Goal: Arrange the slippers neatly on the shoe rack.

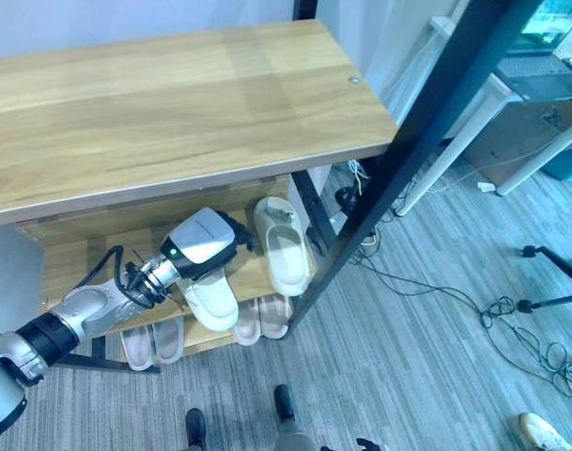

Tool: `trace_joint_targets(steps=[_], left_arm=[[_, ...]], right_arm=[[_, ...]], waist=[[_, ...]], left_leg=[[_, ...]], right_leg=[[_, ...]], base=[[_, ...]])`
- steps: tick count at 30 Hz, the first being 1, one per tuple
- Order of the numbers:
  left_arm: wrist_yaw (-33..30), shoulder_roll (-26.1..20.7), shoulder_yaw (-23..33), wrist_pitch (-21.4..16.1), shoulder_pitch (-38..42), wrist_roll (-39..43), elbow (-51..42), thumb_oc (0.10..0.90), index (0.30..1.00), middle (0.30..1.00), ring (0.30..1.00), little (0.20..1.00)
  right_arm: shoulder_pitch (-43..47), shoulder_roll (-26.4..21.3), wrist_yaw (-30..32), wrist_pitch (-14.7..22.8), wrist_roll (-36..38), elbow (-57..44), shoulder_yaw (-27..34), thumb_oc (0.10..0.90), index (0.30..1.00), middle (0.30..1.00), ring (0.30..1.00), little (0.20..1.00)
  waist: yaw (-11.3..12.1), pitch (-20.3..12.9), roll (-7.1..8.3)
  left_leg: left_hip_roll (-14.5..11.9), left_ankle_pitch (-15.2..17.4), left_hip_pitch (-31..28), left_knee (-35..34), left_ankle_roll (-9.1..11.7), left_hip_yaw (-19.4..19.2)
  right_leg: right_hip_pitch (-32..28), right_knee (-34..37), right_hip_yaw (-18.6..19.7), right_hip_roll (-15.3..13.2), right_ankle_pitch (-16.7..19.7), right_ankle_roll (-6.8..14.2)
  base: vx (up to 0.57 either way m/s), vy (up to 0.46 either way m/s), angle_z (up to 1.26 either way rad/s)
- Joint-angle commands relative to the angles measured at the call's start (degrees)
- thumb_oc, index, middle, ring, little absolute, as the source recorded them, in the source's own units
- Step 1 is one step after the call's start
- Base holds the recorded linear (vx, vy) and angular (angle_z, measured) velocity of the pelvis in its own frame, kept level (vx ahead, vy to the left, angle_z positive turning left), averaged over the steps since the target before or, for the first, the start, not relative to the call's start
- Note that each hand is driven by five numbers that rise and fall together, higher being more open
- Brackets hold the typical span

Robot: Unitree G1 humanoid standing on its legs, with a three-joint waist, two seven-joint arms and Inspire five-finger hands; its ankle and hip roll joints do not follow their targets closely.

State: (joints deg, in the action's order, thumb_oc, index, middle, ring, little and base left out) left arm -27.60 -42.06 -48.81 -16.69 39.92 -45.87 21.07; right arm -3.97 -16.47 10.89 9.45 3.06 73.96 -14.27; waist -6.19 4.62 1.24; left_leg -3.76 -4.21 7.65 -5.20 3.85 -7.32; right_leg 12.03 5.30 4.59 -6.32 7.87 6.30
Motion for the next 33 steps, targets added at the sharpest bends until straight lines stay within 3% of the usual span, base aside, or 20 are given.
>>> trace_joint_targets(steps=[1,16,23,28,33], left_arm=[[-1.96,-1.19,4.73,-0.61,6.80,-1.33,-3.14,0.800,0.900,0.900,0.900,0.900],[-1.41,-2.88,6.33,0.46,6.84,-1.18,-3.74,0.800,0.900,0.900,0.900,0.900],[-0.53,-3.35,16.14,-0.98,-0.60,5.73,-11.19,0.800,0.900,0.900,0.900,0.900],[1.29,0.24,23.13,-2.48,-8.88,11.81,-14.71,0.800,0.900,0.900,0.900,0.900],[2.65,3.06,24.01,-2.23,-11.94,14.50,-13.66,0.800,0.900,0.900,0.900,0.900]], right_arm=[[0.22,-2.10,1.33,0.42,0.08,1.58,-1.44,0.800,0.900,0.900,0.900,0.900],[1.38,-2.10,1.52,0.53,0.54,-0.46,-1.21,0.800,0.900,0.900,0.900,0.900],[0.69,-0.63,1.26,-0.07,0.41,-0.39,-0.76,0.800,0.900,0.900,0.900,0.900],[0.20,0.35,1.18,-0.31,0.19,-0.90,-0.38,0.800,0.900,0.900,0.900,0.900],[0.53,0.15,1.21,-0.58,0.20,-1.10,-0.24,0.800,0.900,0.900,0.900,0.900]], waist=[[1.60,-2.11,0.50],[2.65,-3.18,1.31],[3.53,-3.45,1.70],[4.19,-3.41,2.14],[4.29,-3.29,2.09]], left_leg=[[3.47,4.50,0.79,0.20,-1.84,2.51],[3.43,4.56,0.63,0.20,-1.85,3.45],[3.49,4.63,-0.30,0.20,-1.75,3.67],[3.47,4.63,-0.93,0.20,-1.67,3.76],[3.40,4.43,-0.90,0.20,-1.62,3.86]], right_leg=[[-2.05,-0.30,-3.33,-1.54,-3.88,4.71],[-2.70,-0.30,-4.28,-1.48,-4.07,4.71],[-3.66,-0.30,-4.60,-1.40,-4.37,4.43],[-4.34,-0.30,-4.95,-1.40,-4.58,4.08],[-4.34,-0.30,-5.10,-1.41,-4.54,3.91]], base=[[0.00,0.000,0.00],[0.00,-0.005,0.03],[0.00,-0.009,0.03],[0.00,-0.009,0.05],[-0.01,-0.004,0.01]])
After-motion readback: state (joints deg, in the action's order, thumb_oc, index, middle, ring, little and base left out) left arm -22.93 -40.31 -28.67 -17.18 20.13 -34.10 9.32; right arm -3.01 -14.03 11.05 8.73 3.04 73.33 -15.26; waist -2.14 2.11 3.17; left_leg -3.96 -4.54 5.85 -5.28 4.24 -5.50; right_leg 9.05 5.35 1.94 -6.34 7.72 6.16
